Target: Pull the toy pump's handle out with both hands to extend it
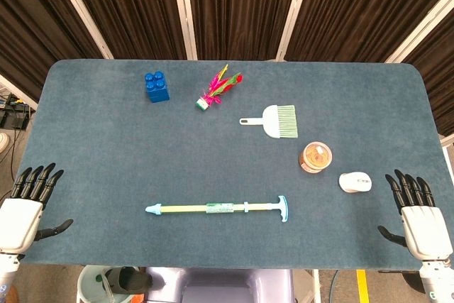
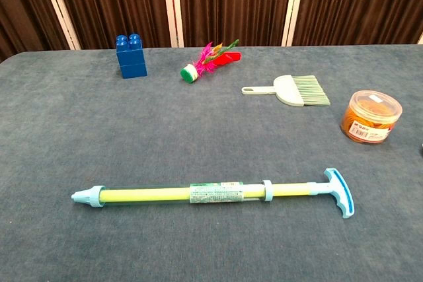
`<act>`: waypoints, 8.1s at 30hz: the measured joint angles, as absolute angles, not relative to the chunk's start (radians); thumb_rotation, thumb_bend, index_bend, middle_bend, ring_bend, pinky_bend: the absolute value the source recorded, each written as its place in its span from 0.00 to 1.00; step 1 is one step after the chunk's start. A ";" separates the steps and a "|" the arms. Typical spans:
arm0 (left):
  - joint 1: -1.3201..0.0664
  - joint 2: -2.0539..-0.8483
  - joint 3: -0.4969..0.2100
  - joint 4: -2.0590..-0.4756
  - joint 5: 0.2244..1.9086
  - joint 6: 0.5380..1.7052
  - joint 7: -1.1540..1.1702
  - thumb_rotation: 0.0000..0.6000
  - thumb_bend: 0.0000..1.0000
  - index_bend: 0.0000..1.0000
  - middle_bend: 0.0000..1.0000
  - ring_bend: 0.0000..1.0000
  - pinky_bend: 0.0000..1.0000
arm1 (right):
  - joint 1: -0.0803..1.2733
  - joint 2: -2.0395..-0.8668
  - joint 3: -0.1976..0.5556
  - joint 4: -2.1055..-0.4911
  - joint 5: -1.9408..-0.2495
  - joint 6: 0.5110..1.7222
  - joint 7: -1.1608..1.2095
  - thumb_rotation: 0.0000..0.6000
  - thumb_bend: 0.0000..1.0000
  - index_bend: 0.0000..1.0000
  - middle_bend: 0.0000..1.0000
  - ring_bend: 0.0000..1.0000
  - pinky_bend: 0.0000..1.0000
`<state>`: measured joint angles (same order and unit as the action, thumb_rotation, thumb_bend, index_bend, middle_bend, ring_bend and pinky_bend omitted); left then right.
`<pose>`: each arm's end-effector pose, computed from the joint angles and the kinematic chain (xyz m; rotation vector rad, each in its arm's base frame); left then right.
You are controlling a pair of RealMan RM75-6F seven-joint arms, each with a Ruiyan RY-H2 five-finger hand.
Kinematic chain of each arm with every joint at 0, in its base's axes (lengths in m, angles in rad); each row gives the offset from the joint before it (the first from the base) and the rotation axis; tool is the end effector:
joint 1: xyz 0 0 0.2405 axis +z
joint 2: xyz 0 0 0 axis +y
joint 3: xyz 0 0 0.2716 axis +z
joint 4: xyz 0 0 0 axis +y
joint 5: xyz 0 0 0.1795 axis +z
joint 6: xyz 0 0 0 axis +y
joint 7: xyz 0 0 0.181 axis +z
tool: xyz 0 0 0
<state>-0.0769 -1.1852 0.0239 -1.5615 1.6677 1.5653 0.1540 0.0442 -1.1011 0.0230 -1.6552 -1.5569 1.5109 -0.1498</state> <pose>-0.2921 0.1988 0.1654 -1.5540 -0.7221 -0.8944 -0.3057 -0.1987 0.1917 1.4521 -0.8090 0.8122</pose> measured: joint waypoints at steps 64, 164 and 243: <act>-0.377 -1.896 0.002 -1.127 1.762 1.277 0.590 1.00 0.48 0.59 0.11 0.07 0.08 | 0.121 -1.098 0.058 -1.604 -1.390 1.328 -0.088 1.00 0.06 0.02 0.00 0.00 0.00; -0.522 -1.965 0.055 -1.082 1.853 1.443 0.293 1.00 0.47 0.71 0.33 0.20 0.10 | 0.184 -1.486 0.073 -1.478 -1.352 1.323 -0.396 1.00 0.58 0.78 0.16 0.01 0.00; -0.427 -1.652 0.099 -1.355 1.980 1.580 0.064 1.00 0.32 0.50 0.32 0.22 0.10 | 0.287 -1.378 0.235 -1.290 -1.073 1.205 -0.302 1.00 0.46 0.32 0.02 0.00 0.00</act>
<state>-0.4265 -1.6519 0.0991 -1.3548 1.9797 1.5805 0.0635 0.2871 -1.3782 0.2345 -1.2896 -1.0727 1.2046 -0.3022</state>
